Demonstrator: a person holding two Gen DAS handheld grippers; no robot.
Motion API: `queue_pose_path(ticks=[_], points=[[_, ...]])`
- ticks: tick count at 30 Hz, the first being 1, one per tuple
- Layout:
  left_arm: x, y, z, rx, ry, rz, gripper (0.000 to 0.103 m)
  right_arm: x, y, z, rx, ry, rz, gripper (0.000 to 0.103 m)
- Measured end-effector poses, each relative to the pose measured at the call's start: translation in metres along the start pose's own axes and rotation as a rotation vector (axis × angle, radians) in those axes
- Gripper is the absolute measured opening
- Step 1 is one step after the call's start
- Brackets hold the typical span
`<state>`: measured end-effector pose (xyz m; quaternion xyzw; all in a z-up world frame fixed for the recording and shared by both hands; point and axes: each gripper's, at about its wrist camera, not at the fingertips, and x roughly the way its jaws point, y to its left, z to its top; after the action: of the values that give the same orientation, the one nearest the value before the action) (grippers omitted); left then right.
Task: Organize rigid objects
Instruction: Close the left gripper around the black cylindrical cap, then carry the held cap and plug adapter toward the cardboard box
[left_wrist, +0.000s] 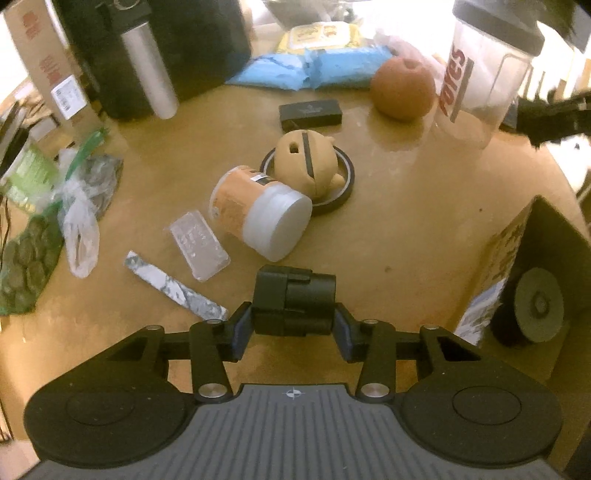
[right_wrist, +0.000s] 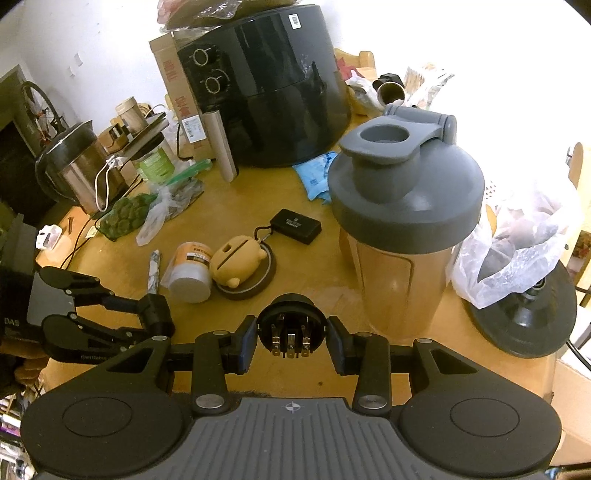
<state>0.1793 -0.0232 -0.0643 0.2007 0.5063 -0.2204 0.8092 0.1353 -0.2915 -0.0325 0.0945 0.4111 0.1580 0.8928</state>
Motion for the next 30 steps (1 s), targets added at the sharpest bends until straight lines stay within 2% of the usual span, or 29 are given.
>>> queue_pose_path(ticks=[11,24,30], points=[[-0.030,0.000,-0.011,-0.198,-0.017,0.016,0.044,-0.003,0.012,-0.007,-0.039,0.018,0.045,0.043],[-0.068,-0.003,-0.034,-0.458,-0.035,0.115,0.044,-0.011,0.027,-0.014,-0.098,0.025,0.099,0.043],[-0.088,-0.015,-0.043,-0.524,-0.069,0.121,0.044,-0.016,0.030,-0.018,-0.118,0.026,0.118,0.043]])
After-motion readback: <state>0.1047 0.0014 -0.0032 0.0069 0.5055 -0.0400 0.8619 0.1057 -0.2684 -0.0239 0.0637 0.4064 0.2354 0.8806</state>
